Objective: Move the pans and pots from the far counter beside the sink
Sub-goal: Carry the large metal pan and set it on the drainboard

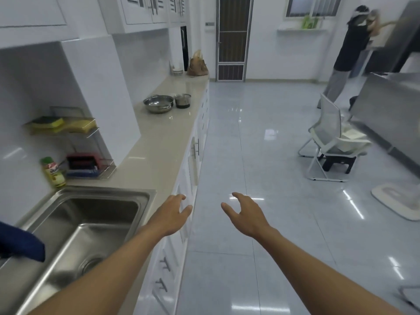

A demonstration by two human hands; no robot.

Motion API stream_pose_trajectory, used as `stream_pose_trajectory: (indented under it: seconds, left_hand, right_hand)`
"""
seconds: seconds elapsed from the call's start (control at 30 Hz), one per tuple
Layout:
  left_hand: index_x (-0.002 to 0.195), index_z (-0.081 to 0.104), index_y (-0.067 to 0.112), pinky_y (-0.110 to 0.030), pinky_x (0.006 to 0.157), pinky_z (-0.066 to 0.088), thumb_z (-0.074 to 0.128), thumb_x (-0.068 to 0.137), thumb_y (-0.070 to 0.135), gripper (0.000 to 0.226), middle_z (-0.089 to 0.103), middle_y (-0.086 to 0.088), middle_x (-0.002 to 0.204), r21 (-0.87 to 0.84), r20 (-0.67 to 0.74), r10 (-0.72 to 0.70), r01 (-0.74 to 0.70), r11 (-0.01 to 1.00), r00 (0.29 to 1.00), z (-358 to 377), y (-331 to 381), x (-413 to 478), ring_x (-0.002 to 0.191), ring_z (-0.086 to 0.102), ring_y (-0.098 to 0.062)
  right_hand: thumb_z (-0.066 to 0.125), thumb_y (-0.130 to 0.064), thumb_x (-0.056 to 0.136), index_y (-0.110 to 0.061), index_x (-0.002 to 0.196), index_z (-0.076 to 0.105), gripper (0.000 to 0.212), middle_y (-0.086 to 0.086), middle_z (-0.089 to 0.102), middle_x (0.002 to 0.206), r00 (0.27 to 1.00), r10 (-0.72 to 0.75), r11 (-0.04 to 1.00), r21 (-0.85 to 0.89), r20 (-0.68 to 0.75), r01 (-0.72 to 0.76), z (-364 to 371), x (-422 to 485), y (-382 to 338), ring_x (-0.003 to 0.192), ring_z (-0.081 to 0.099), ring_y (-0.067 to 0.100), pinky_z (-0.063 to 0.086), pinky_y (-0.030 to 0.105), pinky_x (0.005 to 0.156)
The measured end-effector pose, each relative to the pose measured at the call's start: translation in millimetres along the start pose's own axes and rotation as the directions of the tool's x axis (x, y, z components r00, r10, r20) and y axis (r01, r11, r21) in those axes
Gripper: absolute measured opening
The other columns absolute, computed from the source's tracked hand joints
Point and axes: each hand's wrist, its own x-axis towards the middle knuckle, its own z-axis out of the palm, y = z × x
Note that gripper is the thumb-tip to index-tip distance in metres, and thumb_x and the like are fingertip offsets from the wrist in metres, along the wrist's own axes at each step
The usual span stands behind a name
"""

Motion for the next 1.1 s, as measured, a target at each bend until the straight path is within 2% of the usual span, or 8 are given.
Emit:
stream_pose_trajectory:
  seconds: [0.23,0.47,0.7,0.97,1.1]
  left_hand:
    - [0.145,0.039,0.022,-0.037,0.103,0.044,0.043,0.096,0.053,0.058,0.040,-0.001,0.151,-0.023,-0.027,0.004,-0.005,1.000,1.000,-1.5,19.7,118.2,0.128,0.051,-0.020]
    - [0.145,0.039,0.021,-0.041,0.104,0.045,0.043,0.096,0.053,0.059,0.042,-0.001,0.148,-0.068,-0.056,-0.092,0.088,0.994,0.994,-9.6,52.6,236.4,0.125,0.052,-0.020]
    - [0.141,0.041,0.024,-0.041,0.101,0.046,0.042,0.096,0.053,0.054,0.046,0.001,0.144,-0.077,-0.082,-0.125,0.119,0.990,0.989,-11.6,73.7,338.6,0.121,0.053,-0.019]
    - [0.139,0.044,0.023,-0.041,0.099,0.048,0.043,0.097,0.050,0.050,0.050,0.001,0.139,-0.078,-0.127,-0.085,0.075,0.994,0.988,-36.2,83.9,478.5,0.117,0.054,-0.018]
    - [0.141,0.043,0.021,-0.039,0.100,0.047,0.043,0.098,0.048,0.051,0.050,0.000,0.139,-0.066,-0.095,-0.061,0.055,0.996,0.994,-52.8,80.9,554.1,0.119,0.053,-0.019]
  right_hand:
    - [0.047,-0.069,0.088,-0.019,0.148,0.039,0.079,0.002,0.043,0.152,1.000,-0.024,0.999,0.044,-0.007,0.025,-18.1,117.8,24.5,0.140,0.039,0.020,0.032,0.036,0.113]
    - [0.048,-0.068,0.089,-0.021,0.149,0.038,0.077,0.000,0.042,0.153,0.998,-0.051,0.997,0.065,0.044,0.048,-50.1,247.0,54.2,0.140,0.038,0.019,0.031,0.034,0.112]
    - [0.048,-0.067,0.089,-0.021,0.148,0.038,0.075,0.001,0.043,0.152,0.995,-0.069,0.993,0.103,0.068,0.062,-73.1,355.1,72.0,0.139,0.040,0.018,0.033,0.036,0.112]
    - [0.048,-0.068,0.089,-0.021,0.147,0.040,0.074,0.002,0.046,0.149,0.998,-0.049,0.996,0.075,0.046,0.046,-79.9,490.8,80.4,0.137,0.043,0.020,0.035,0.036,0.110]
    - [0.049,-0.066,0.089,-0.021,0.147,0.041,0.073,0.001,0.046,0.149,0.999,-0.013,0.998,0.068,0.044,0.010,-75.6,558.4,75.5,0.137,0.043,0.020,0.035,0.036,0.111]
